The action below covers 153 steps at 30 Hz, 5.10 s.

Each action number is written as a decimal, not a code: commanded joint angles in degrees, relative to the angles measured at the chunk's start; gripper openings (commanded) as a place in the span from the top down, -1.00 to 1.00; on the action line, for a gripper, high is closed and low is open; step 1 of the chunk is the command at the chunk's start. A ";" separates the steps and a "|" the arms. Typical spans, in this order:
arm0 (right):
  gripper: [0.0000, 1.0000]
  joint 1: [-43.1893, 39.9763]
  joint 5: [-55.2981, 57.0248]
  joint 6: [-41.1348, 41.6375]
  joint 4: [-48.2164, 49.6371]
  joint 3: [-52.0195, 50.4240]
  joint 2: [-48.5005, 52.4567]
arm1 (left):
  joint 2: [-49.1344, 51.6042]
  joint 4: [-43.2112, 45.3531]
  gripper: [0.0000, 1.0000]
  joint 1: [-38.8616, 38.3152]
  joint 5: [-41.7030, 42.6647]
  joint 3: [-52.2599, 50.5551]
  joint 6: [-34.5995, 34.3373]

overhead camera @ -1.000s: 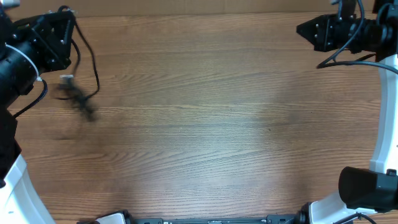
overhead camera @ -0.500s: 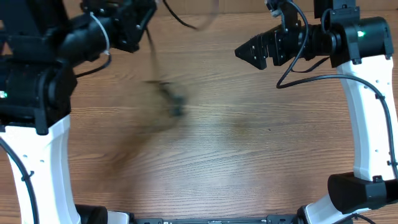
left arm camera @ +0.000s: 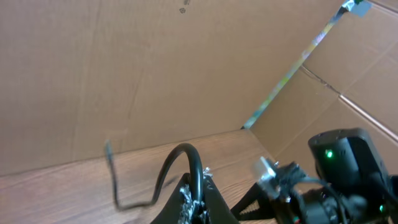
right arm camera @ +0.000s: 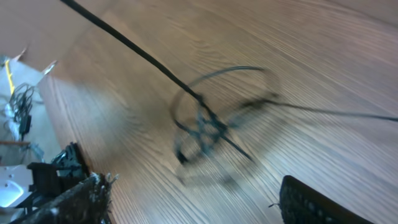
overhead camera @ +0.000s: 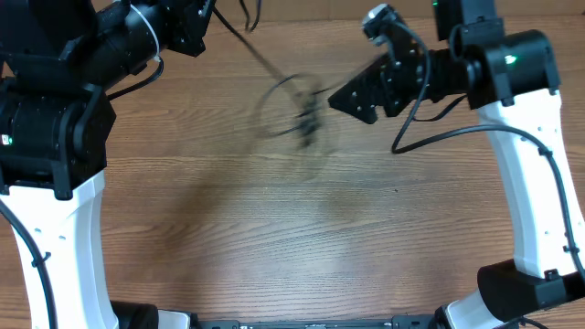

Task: Untangle cables

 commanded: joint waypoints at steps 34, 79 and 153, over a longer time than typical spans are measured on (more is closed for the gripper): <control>-0.63 18.21 11.72 -5.84 10.12 -1.20 5.86 | -7.06 8.09 0.91 -0.46 0.35 0.81 -12.57; 0.11 23.71 6.29 -11.61 12.66 -3.26 11.58 | -9.09 9.88 0.92 -0.46 2.47 1.16 -13.18; -0.81 13.25 -2.67 -18.80 17.64 -4.28 4.94 | -8.24 15.63 0.92 9.75 31.30 1.20 -24.13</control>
